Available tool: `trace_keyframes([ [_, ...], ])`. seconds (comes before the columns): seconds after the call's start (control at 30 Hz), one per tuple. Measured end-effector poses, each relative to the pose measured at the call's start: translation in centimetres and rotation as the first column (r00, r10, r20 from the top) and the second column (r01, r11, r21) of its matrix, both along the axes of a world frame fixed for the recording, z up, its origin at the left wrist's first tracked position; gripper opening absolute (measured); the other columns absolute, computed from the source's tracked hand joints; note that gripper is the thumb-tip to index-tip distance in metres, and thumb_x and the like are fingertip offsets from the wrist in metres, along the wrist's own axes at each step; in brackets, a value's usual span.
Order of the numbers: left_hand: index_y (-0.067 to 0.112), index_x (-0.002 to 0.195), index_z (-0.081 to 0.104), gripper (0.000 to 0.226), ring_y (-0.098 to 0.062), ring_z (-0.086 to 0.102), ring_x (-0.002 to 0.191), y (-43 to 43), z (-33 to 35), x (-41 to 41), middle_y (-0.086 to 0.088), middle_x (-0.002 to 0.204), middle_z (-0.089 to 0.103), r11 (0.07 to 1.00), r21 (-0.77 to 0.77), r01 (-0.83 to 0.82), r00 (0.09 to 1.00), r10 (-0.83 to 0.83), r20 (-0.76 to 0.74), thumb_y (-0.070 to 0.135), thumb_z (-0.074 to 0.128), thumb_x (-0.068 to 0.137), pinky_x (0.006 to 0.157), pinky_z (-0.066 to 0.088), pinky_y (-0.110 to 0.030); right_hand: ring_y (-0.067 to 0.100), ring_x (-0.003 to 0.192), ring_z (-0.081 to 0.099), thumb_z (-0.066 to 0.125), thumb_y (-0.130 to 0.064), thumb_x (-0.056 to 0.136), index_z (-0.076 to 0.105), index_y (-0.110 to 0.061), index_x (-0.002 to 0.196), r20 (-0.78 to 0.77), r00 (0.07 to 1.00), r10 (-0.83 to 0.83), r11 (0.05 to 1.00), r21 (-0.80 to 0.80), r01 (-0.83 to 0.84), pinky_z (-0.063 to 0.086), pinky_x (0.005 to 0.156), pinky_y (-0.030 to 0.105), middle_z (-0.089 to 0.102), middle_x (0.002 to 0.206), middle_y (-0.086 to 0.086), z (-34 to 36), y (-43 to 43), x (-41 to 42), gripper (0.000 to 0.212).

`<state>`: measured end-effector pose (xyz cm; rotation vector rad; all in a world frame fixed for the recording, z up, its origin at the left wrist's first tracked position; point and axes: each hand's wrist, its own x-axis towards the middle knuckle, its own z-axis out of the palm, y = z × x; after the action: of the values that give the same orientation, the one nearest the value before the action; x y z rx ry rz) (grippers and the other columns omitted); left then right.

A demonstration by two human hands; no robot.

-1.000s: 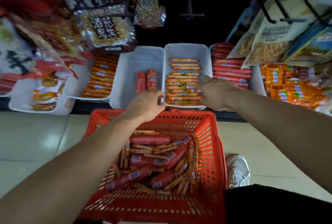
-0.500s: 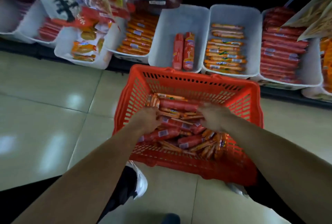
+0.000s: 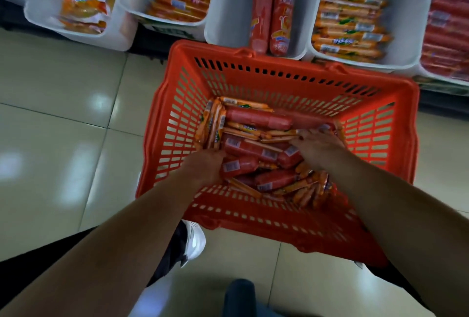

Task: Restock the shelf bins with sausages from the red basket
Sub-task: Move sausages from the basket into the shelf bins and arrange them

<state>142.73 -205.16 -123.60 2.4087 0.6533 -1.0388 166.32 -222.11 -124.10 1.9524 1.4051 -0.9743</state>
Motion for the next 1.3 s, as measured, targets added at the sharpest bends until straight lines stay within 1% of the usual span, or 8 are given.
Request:
trace_keyframes([
  [0.2, 0.017, 0.145, 0.038, 0.076, -0.033, 0.046, 0.132, 0.1, -0.8, -0.1, -0.012, 0.145, 0.047, 0.999, -0.022, -0.029, 0.997, 0.028, -0.071, 0.05, 0.069, 0.084, 0.108, 0.04, -0.046, 0.027, 0.141, 0.026, 0.058, -0.021, 0.095, 0.034, -0.021, 0.149, -0.019, 0.998, 0.06, 0.998, 0.034, -0.059, 0.031, 0.113, 0.042, 0.026, 0.156, 0.006, 0.4, 0.5, 0.9, 0.059],
  [0.43, 0.007, 0.149, 0.023, 0.091, -0.039, 0.05, 0.126, 0.7, 3.1, 0.0, -0.018, 0.152, 0.029, 0.981, 0.005, -0.192, 0.98, 0.191, 0.058, 0.049, 0.07, 0.084, 0.103, 0.044, -0.048, 0.031, 0.144, 0.03, 0.05, -0.067, 0.09, 0.021, -0.011, 0.153, -0.161, 0.973, -0.167, 0.976, 0.115, 0.186, 0.035, 0.113, 0.047, 0.019, 0.161, 0.013, 4.5, 1.9, 0.6, 0.089],
  [0.6, 0.004, 0.14, 0.035, 0.071, -0.038, 0.053, 0.119, 2.3, 9.4, 0.7, -0.018, 0.134, 0.041, 0.97, 0.069, -0.235, 0.967, 0.226, 0.115, 0.04, 0.066, 0.088, 0.093, 0.045, -0.042, 0.03, 0.126, 0.052, 0.054, -0.064, 0.089, 0.037, -0.012, 0.142, -0.208, 0.954, -0.215, 0.938, 0.227, 0.261, 0.044, 0.103, 0.039, 0.049, 0.143, 0.014, 10.4, 1.6, 1.2, 0.076],
  [0.7, 0.008, 0.129, 0.042, 0.061, -0.035, 0.057, 0.113, 3.5, 13.5, 0.9, -0.016, 0.126, 0.052, 0.96, 0.062, -0.273, 0.948, 0.257, 0.187, 0.04, 0.069, 0.085, 0.09, 0.048, -0.04, 0.033, 0.131, 0.05, 0.051, -0.063, 0.092, 0.023, -0.011, 0.154, -0.17, 0.953, -0.25, 0.923, 0.257, 0.288, 0.043, 0.101, 0.035, 0.047, 0.149, 0.015, 14.6, 1.4, 1.5, 0.085],
  [0.8, 0.011, 0.127, 0.044, 0.057, -0.032, 0.061, 0.107, 5.0, 17.5, 1.8, -0.014, 0.118, 0.061, 0.96, 0.066, -0.273, 0.936, 0.249, 0.25, 0.038, 0.07, 0.084, 0.081, 0.047, -0.035, 0.032, 0.119, 0.056, 0.052, -0.061, 0.093, 0.028, -0.011, 0.15, -0.155, 0.946, -0.283, 0.896, 0.31, 0.319, 0.041, 0.082, 0.033, 0.056, 0.138, 0.013, 18.1, 1.3, 2.2, 0.08],
  [0.97, 0.015, 0.125, 0.044, 0.052, -0.026, 0.063, 0.093, 7.9, 22.7, 4.1, -0.007, 0.107, 0.063, 0.955, 0.15, -0.254, 0.932, 0.2, 0.303, 0.045, 0.065, 0.089, 0.081, 0.053, -0.039, 0.026, 0.091, 0.061, 0.066, -0.044, 0.088, 0.043, -0.015, 0.132, -0.274, 0.85, -0.45, 0.73, 0.434, 0.527, 0.05, 0.079, 0.038, 0.064, 0.117, 0.011, 20.4, 2.7, 4.1, 0.058],
  [1.13, 0.017, 0.128, 0.046, 0.047, -0.023, 0.062, 0.099, 10.3, 22.4, 4.8, -0.005, 0.112, 0.062, 0.92, 0.009, -0.392, 0.841, 0.354, 0.41, 0.04, 0.065, 0.092, 0.085, 0.05, -0.037, 0.012, 0.077, 0.059, 0.07, -0.033, 0.087, 0.043, -0.018, 0.135, -0.435, 0.707, -0.558, 0.529, 0.47, 0.707, 0.045, 0.065, 0.03, 0.063, 0.102, 0.004, 19.8, 5.9, 5.7, 0.057],
  [1.3, 0.019, 0.128, 0.049, 0.044, -0.019, 0.062, 0.093, 12.1, 20.3, 7.0, 0.0, 0.109, 0.063, 0.863, -0.092, -0.496, 0.757, 0.482, 0.44, 0.039, 0.065, 0.093, 0.081, 0.05, -0.034, 0.023, 0.077, 0.061, 0.066, -0.033, 0.089, 0.041, -0.018, 0.137, -0.516, 0.579, -0.631, 0.307, 0.519, 0.797, 0.042, 0.06, 0.031, 0.065, 0.101, 0.004, 16.6, 11.7, 6.4, 0.057],
])
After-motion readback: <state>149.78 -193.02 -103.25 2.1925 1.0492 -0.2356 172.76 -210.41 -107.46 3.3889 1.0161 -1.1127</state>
